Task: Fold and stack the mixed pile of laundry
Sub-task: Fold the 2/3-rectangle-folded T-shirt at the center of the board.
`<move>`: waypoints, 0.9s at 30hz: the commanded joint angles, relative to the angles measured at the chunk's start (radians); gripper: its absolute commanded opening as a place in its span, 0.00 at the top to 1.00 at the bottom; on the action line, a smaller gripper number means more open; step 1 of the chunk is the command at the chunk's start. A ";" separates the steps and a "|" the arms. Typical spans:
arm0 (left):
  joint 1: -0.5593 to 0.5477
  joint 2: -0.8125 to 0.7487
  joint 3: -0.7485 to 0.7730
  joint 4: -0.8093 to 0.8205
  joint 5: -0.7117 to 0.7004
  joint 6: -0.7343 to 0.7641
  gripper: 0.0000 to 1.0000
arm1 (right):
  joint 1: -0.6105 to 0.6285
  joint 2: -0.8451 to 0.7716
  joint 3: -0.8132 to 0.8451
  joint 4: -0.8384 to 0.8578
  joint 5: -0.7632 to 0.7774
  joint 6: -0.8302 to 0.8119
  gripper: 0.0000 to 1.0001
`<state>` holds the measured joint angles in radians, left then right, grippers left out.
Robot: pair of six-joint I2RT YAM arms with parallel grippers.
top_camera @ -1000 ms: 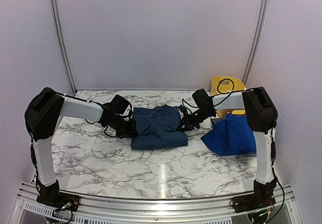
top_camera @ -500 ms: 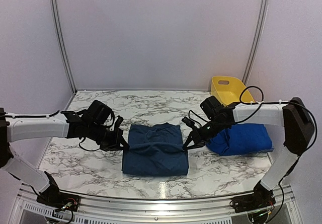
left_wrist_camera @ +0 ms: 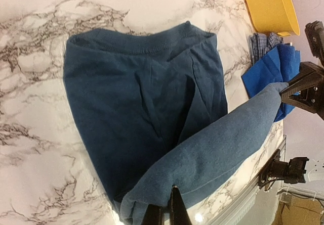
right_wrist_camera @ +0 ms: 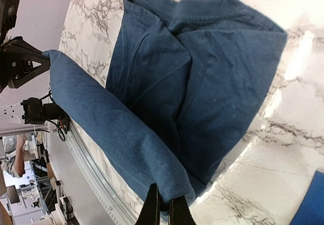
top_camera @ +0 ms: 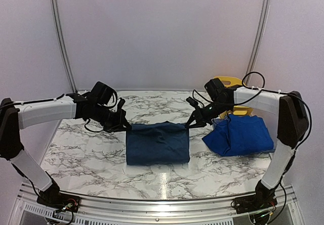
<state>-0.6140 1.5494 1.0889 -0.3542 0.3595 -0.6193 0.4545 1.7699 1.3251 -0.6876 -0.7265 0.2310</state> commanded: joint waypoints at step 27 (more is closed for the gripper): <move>0.227 0.472 0.441 -0.058 0.049 0.149 0.51 | -0.120 0.468 0.547 -0.053 0.091 0.011 0.58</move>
<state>-0.4202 2.0258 1.4792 -0.3923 0.4355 -0.4789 0.3664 2.2559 1.8118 -0.7216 -0.6910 0.2260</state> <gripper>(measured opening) 0.358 0.222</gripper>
